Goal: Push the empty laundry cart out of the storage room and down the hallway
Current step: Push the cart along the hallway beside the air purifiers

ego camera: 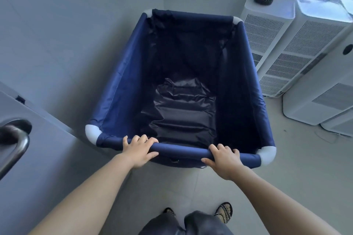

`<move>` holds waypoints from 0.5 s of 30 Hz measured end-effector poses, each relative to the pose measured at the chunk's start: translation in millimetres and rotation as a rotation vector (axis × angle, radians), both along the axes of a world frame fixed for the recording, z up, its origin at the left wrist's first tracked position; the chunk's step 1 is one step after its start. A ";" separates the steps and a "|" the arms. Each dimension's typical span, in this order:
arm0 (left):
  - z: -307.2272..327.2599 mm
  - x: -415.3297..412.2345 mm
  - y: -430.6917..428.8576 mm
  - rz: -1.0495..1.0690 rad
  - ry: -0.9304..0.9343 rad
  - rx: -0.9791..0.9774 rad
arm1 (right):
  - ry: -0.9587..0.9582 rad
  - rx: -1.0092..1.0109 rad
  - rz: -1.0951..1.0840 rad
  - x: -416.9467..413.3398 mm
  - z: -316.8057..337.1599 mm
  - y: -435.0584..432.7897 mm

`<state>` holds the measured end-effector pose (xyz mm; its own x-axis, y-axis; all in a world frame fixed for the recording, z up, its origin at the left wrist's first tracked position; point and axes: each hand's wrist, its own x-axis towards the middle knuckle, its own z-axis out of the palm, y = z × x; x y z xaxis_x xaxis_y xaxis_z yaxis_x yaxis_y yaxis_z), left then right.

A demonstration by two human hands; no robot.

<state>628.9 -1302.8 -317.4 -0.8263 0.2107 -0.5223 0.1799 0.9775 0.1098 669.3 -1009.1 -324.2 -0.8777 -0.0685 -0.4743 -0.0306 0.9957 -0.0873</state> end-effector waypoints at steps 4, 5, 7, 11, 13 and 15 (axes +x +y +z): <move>0.7 1.3 -8.2 0.005 0.000 -0.018 | 0.023 0.012 0.007 6.4 0.4 -9.8; 1.3 1.8 -9.5 0.011 -0.005 -0.020 | 0.051 0.016 0.010 9.3 0.2 -12.1; 2.7 5.3 -9.9 0.038 -0.029 -0.023 | 0.103 0.011 0.020 15.7 -1.3 -14.0; 6.6 8.7 -3.7 0.123 -0.084 -0.142 | 0.157 -0.085 0.035 23.0 -4.3 -9.2; 7.7 6.9 -1.1 0.143 -0.137 -0.227 | 0.149 -0.093 0.073 22.5 -6.1 -8.2; 5.7 4.9 -3.0 0.156 -0.153 -0.220 | 0.134 -0.072 0.133 19.2 -8.6 -8.6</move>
<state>633.8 -1305.8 -311.6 -0.7479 -0.0445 -0.6623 0.0232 0.9954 -0.0931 688.4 -1017.7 -332.8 -0.9134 -0.2178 -0.3439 -0.1777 0.9734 -0.1445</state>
